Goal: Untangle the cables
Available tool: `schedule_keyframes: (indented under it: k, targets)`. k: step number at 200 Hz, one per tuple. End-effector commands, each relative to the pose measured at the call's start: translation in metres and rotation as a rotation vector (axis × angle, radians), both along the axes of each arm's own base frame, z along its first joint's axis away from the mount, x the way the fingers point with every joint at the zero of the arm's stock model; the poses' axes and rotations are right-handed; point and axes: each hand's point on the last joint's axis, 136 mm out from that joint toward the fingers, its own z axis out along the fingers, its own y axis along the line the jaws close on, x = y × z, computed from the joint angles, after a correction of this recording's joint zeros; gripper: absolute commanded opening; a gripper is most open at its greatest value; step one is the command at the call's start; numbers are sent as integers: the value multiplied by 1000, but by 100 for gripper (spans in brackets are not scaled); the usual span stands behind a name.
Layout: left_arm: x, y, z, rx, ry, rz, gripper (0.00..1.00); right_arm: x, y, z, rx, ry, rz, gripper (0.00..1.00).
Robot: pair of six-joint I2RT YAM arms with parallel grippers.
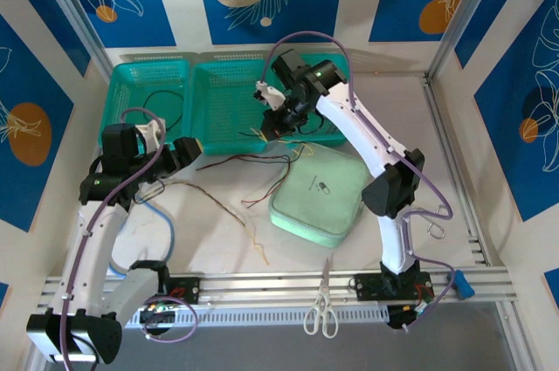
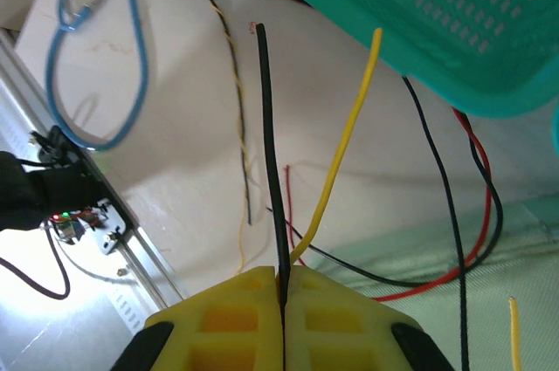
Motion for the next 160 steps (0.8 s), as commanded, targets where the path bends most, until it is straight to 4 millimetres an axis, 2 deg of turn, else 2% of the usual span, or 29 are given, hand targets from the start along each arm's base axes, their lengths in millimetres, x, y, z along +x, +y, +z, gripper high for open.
schedule_keyframes:
  k: [1, 35, 60, 89, 101, 118, 140, 160]
  targets:
    - [-1, 3, 4, 15, -32, -6, 74, -15, 10, 70, 162, -140, 38, 0]
    - [1, 2, 14, 17, -65, -12, 73, -23, 25, 130, 407, -258, 63, 0]
    - [5, -2, 30, -19, -109, -24, 73, -35, 36, 172, 617, -315, 113, 0]
    - [11, -10, 56, -88, -144, -68, 71, -43, 50, 200, 811, -287, 168, 0]
    - [13, -11, 69, -125, -159, -80, 70, -46, 57, 206, 881, -251, 205, 0]
    - [15, -15, 91, -180, -218, -106, 68, -45, 65, 203, 941, -200, 230, 0]
    - [14, -18, 117, -224, -305, -122, 66, -34, 71, 187, 975, -148, 217, 0]
    - [11, -19, 132, -230, -352, -129, 65, -24, 74, 171, 1000, -115, 198, 0]
